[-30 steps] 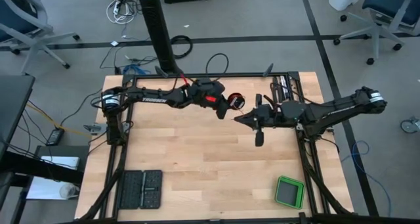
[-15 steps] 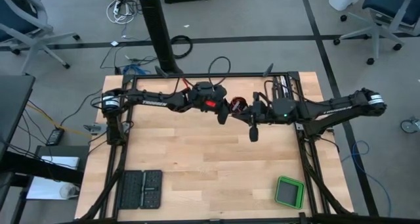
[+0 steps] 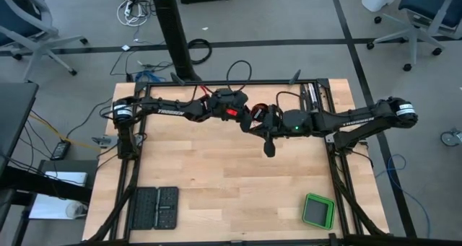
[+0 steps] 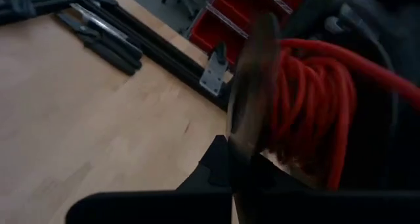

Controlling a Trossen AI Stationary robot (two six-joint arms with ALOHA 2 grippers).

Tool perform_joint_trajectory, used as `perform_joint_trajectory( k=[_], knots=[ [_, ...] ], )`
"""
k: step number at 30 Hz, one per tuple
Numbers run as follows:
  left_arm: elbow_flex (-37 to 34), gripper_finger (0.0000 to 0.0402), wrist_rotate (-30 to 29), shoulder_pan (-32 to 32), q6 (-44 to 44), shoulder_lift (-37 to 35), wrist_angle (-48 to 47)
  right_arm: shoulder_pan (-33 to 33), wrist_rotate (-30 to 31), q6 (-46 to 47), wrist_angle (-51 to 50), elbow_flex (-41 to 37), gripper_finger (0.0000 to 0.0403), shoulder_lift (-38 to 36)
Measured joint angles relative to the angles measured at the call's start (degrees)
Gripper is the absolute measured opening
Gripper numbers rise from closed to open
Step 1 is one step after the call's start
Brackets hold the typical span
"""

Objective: Coil cords
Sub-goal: Coil the wire cable onto the spool

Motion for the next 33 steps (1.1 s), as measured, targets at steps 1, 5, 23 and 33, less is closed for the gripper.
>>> perform_joint_trajectory(
  k=[1, 5, 23, 33],
  knots=[
    [0.0, 0.0001, -0.1, 0.2, -0.1, 0.0, 0.7, 0.1, -0.3, 1.1, -1.0, 0.0, 0.0000, 0.4],
    [0.1, 0.0001, -1.1, 0.8, -0.2, -0.1, 2.5, 1.1, 2.4, 1.2, -4.6, -0.2, 0.0000, -0.5],
    [0.5, 0.0001, -4.5, 0.7, -2.9, -0.3, 11.8, 1.2, 2.9, 1.5, -7.3, -0.1, 0.0000, -3.5],
    [0.4, 0.0001, -4.0, -1.1, 0.7, -0.2, 6.8, -0.9, 4.9, -1.9, -16.1, 5.6, 0.0000, -2.6]
  ],
)
